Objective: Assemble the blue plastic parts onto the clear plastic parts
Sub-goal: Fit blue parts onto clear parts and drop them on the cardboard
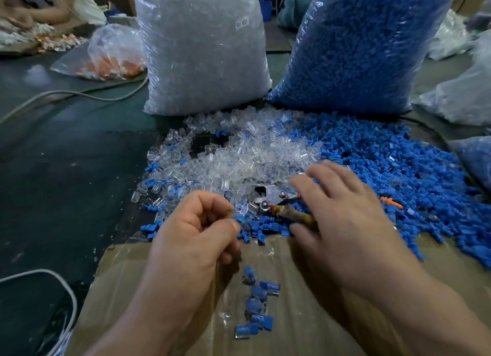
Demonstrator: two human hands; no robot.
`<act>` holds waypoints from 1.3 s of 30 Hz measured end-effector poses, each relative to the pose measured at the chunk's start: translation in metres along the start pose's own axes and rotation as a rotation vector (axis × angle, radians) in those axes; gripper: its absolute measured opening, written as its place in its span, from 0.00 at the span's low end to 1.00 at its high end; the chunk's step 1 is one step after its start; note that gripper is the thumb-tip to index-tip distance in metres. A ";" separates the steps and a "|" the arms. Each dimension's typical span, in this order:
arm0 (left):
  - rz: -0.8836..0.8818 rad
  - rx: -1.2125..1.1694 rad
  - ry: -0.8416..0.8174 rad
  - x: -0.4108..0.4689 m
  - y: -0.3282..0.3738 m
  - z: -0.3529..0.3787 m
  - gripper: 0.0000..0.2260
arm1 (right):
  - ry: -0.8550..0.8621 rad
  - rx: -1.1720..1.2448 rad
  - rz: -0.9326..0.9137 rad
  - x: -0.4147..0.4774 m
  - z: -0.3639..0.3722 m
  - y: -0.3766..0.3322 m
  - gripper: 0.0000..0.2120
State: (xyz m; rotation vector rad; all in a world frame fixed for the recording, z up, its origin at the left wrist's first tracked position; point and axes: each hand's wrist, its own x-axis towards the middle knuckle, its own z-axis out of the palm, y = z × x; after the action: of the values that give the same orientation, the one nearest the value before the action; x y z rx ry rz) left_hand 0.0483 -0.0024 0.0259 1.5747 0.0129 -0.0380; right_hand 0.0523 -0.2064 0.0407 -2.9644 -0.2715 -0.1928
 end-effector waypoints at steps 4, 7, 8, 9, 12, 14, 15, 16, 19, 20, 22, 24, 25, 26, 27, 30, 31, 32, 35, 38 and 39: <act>-0.049 -0.124 -0.026 -0.001 0.006 0.005 0.16 | -0.192 -0.119 0.073 0.002 0.002 0.021 0.34; -0.062 -0.157 -0.043 0.000 0.009 0.006 0.14 | -0.200 -0.126 0.062 0.005 0.001 0.024 0.33; -0.060 -0.156 -0.042 0.001 0.008 0.005 0.13 | -0.205 -0.130 0.062 0.006 0.001 0.026 0.34; -0.053 -0.146 -0.040 0.002 0.006 0.004 0.13 | -0.212 -0.137 0.063 0.007 0.001 0.028 0.35; -0.022 -0.106 -0.028 0.006 0.001 0.005 0.16 | -0.220 -0.158 0.066 0.011 0.002 0.032 0.36; -0.016 -0.111 -0.020 0.007 -0.001 0.006 0.16 | -0.210 -0.160 0.056 0.012 0.004 0.032 0.35; -0.011 -0.114 -0.015 0.008 -0.002 0.007 0.16 | -0.193 -0.158 0.055 0.013 0.004 0.032 0.34; -0.002 -0.113 -0.009 0.009 -0.003 0.007 0.17 | -0.166 -0.152 0.056 0.013 0.003 0.032 0.33; 0.024 -0.107 0.015 0.011 -0.008 0.005 0.17 | -0.042 -0.062 0.063 0.012 0.002 0.031 0.28; 0.031 -0.104 0.025 0.011 -0.010 0.003 0.16 | -0.005 0.000 0.074 0.011 0.000 0.030 0.26; 0.043 -0.083 0.035 0.011 -0.013 0.001 0.13 | 0.049 0.127 0.097 0.008 -0.005 0.029 0.22; 0.049 -0.079 0.028 0.011 -0.016 -0.001 0.12 | 0.071 0.198 0.084 0.003 -0.010 0.028 0.24; 0.053 -0.080 0.023 0.011 -0.017 -0.001 0.12 | 0.062 0.208 0.069 0.000 -0.013 0.026 0.25; 0.057 -0.077 0.021 0.012 -0.018 -0.002 0.12 | 0.045 0.209 0.049 -0.003 -0.014 0.024 0.25; 0.062 -0.070 0.021 0.013 -0.018 -0.002 0.11 | 0.027 0.202 0.023 -0.005 -0.015 0.022 0.24; 0.082 -0.049 0.033 0.016 -0.021 -0.003 0.10 | -0.026 0.165 -0.042 -0.006 -0.015 0.015 0.23; 0.087 -0.050 0.037 0.016 -0.021 -0.003 0.10 | -0.031 0.170 -0.053 -0.007 -0.016 0.015 0.24; 0.092 -0.052 0.039 0.016 -0.021 -0.003 0.10 | -0.033 0.177 -0.061 -0.007 -0.016 0.014 0.24; 0.111 -0.045 0.021 0.016 -0.020 -0.004 0.08 | -0.037 0.187 -0.084 -0.007 -0.018 0.014 0.24; 0.149 0.004 -0.006 0.015 -0.017 -0.005 0.14 | -0.045 0.204 -0.104 -0.008 -0.019 0.014 0.26; 0.153 0.006 -0.013 0.015 -0.017 -0.005 0.16 | -0.048 0.197 -0.108 -0.008 -0.020 0.015 0.27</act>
State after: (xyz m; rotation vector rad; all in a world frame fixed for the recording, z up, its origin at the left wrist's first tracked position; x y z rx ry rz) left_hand 0.0626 0.0027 0.0089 1.5777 -0.1178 0.0722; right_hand 0.0447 -0.2254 0.0571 -2.7636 -0.4306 -0.1010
